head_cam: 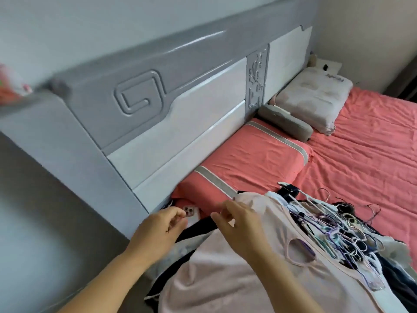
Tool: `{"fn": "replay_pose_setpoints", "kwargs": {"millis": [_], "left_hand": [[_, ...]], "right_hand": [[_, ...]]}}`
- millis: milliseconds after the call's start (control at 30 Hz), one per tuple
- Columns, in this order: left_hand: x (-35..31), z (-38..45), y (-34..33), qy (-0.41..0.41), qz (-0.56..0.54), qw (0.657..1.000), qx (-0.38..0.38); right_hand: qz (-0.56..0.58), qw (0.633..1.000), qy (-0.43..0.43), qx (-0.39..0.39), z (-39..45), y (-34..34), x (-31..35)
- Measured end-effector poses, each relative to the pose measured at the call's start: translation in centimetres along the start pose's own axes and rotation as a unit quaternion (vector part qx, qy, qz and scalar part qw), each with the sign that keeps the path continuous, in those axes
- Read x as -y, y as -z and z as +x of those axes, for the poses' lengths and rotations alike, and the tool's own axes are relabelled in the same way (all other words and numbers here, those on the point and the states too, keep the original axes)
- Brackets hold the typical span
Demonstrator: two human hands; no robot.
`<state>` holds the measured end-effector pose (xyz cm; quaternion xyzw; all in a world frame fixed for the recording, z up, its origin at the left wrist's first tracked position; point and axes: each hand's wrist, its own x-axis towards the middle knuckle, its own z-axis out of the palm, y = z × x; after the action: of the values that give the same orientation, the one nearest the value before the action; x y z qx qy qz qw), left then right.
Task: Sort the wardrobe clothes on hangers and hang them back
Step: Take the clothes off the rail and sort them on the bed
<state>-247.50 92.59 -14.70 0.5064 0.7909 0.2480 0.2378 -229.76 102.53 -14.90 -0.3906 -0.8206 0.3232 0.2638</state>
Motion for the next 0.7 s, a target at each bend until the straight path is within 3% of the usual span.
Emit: {"fn": "replay_pose_setpoints", "kwargs": {"millis": [300,467,700], "left_hand": [[11.6,-16.9,10.4,0.088,-0.031,0.983,-0.161],[17.3,-28.5,15.0,0.150,-0.029,0.959,-0.240],[23.0,-44.2,19.3,0.269,0.000,0.891,-0.365]], "right_hand": [[0.037,0.971,0.174,0.159,-3.6,-11.8,16.2],[0.062,0.919,0.284,0.266,-7.8,-18.6,25.3],[0.146,0.825,0.399,0.374,-15.6,-27.4,36.7]]}}
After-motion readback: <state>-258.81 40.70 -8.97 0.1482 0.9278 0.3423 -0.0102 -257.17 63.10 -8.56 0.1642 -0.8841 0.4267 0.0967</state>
